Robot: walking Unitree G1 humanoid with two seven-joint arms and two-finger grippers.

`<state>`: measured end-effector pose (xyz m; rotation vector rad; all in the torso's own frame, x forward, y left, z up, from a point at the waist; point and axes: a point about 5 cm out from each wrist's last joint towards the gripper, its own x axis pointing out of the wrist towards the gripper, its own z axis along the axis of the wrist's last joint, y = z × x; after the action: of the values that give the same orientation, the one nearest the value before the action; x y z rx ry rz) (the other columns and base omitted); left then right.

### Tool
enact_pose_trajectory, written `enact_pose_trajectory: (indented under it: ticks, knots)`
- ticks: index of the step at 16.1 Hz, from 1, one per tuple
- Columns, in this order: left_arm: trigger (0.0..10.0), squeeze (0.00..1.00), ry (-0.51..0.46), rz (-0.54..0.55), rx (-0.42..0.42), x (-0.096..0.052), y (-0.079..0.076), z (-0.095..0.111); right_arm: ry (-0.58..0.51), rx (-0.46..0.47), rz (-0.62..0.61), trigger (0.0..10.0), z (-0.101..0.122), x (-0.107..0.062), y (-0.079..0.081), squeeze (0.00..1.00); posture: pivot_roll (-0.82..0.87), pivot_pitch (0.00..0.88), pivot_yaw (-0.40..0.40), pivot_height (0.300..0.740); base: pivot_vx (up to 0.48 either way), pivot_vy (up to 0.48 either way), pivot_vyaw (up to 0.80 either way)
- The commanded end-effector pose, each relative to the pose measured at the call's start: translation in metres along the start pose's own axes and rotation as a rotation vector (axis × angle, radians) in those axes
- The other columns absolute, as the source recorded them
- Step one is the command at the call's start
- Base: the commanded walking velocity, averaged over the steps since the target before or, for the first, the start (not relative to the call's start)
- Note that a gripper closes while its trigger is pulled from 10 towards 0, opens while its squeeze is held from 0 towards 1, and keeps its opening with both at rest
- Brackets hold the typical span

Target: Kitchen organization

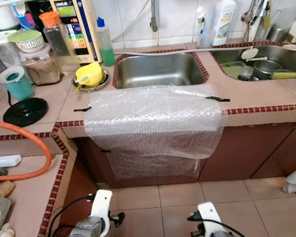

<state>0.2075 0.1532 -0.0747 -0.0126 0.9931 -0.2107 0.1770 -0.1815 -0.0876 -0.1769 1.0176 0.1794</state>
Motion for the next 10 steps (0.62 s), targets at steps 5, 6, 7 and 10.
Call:
enact_pose_trajectory:
  ticks: [5,6,7,10]
  knots:
    - [10.0,0.00,0.005,-0.003,0.011,-0.0011,0.0034,-0.0020,-0.015,0.004,0.010,10.0,0.0039,0.0014,0.0068,0.00,-0.01,0.000,0.088,0.740,0.000,-0.203,0.00]
    - [10.0,0.00,0.002,-0.005,0.010,-0.0010,0.0031,-0.0013,-0.015,0.005,0.009,10.0,0.0039,0.0013,0.0066,0.00,-0.01,0.000,0.088,0.740,0.000,-0.480,0.00]
    - [10.0,0.00,0.003,-0.006,0.009,-0.0009,0.0031,-0.0010,-0.017,0.008,0.007,10.0,0.0040,0.0013,0.0061,0.00,-0.01,0.000,0.091,0.740,0.000,-0.480,0.00]
    - [10.0,0.00,-0.002,-0.007,0.003,-0.0015,0.0053,-0.0004,-0.007,0.006,-0.004,10.0,-0.0017,-0.0003,0.0010,0.00,0.00,0.000,0.093,0.740,0.000,-0.480,0.00]
